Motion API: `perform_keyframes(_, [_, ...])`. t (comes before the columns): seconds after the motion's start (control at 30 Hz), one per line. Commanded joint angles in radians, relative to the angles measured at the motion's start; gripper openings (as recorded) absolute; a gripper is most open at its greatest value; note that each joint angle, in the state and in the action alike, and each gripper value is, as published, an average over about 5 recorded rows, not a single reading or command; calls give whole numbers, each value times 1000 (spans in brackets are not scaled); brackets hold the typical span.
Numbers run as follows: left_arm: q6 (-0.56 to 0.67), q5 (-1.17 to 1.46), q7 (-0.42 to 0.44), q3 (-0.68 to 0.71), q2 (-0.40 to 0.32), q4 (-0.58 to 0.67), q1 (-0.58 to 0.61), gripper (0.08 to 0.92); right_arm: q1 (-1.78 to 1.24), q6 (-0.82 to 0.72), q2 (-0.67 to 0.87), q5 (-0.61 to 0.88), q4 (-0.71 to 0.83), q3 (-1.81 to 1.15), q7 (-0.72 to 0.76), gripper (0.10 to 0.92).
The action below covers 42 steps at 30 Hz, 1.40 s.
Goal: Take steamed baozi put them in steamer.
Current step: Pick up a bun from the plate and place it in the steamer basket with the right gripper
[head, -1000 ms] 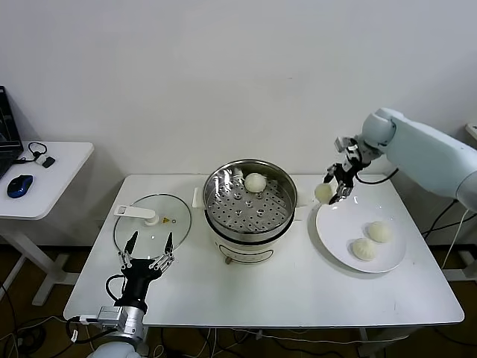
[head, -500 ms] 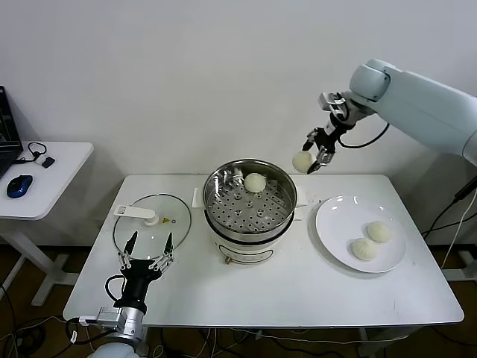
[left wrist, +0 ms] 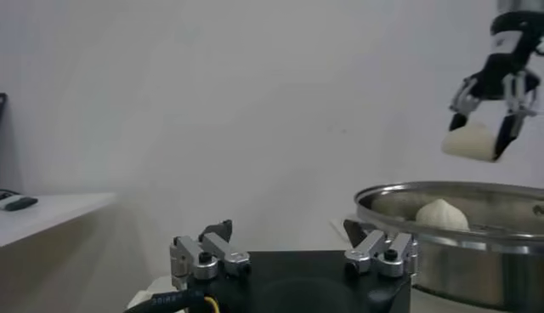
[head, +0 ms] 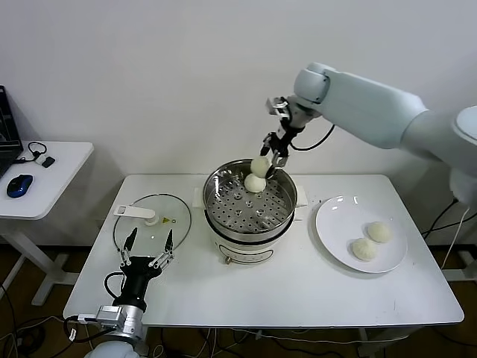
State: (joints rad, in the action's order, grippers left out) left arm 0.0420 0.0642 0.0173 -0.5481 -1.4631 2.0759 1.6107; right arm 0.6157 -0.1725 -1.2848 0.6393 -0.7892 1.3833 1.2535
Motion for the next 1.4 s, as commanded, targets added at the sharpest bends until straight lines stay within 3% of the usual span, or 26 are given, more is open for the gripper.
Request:
perform_keyframes(0.03, [-1, -1, -1, 3, 2, 2, 0, 823, -95, -6, -187, -10, 154, -14, -4, 687])
perform_keyframes(0.5, [-4, 2, -1, 11, -5, 5, -7, 823, -165, 17, -285, -43, 276, -32, -5, 687])
perform_keyframes(1.4, [-1, 3, 0, 13, -6, -1, -1, 823, -190, 21, -251, -83, 244, -26, -5, 692])
